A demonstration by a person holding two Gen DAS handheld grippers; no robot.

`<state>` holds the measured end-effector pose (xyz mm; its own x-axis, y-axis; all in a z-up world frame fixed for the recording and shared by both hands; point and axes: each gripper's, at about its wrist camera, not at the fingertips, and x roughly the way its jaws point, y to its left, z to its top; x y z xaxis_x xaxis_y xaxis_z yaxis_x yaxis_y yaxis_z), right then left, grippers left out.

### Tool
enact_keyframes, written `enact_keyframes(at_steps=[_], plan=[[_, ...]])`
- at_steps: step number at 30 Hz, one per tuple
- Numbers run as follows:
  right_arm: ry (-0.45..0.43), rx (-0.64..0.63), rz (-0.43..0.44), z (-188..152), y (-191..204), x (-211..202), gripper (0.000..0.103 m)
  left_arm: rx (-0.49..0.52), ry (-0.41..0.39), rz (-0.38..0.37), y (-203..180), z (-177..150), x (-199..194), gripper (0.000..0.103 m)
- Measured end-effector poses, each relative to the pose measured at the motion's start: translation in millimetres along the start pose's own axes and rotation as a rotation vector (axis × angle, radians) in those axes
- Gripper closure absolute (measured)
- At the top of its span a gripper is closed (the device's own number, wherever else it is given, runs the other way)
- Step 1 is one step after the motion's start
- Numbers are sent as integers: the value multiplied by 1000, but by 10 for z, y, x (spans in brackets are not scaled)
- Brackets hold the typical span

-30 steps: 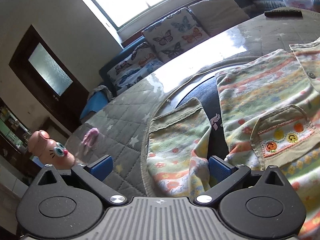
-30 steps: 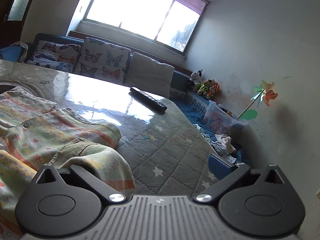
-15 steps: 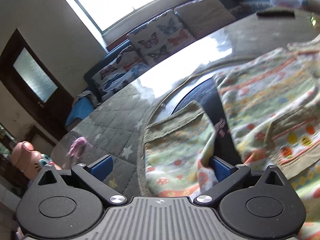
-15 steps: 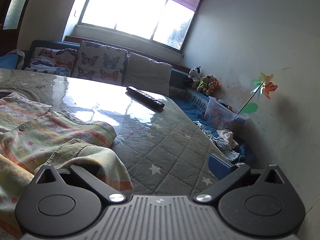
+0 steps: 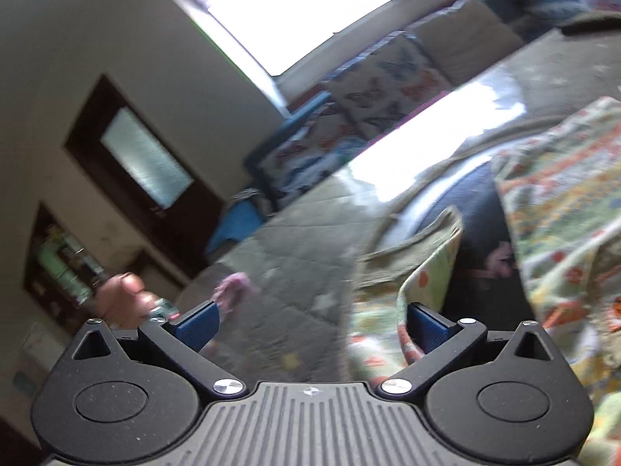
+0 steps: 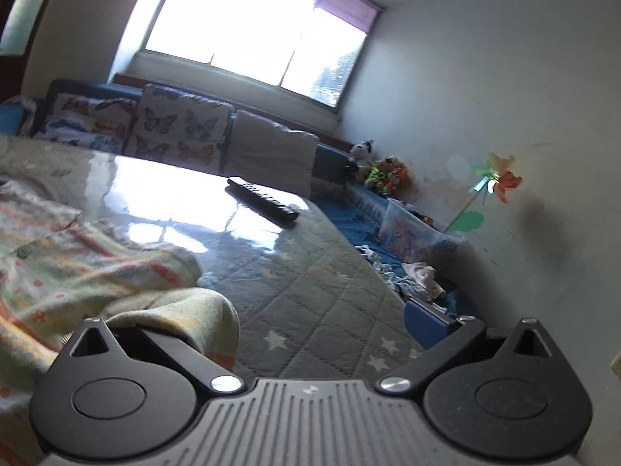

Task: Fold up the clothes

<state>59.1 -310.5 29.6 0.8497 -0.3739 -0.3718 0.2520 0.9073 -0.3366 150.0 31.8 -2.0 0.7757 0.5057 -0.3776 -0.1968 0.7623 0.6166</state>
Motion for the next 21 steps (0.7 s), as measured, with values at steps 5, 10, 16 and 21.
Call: enact_keyframes(at_steps=[5,10,16,21], plan=[[37,203,-32,-73,-474,-60,0,-148,71,111,373,-198,39,0],[127,461,-5,-345,-967,-64,0,-265,180,173,726,-511,105,1],[256,782,106,-819,-1336,-7,0,-316,258,198,903,-834,90,0],[228,636,32,-827,-1215,-90,0,-367,267,195,1012,-856,16,0]])
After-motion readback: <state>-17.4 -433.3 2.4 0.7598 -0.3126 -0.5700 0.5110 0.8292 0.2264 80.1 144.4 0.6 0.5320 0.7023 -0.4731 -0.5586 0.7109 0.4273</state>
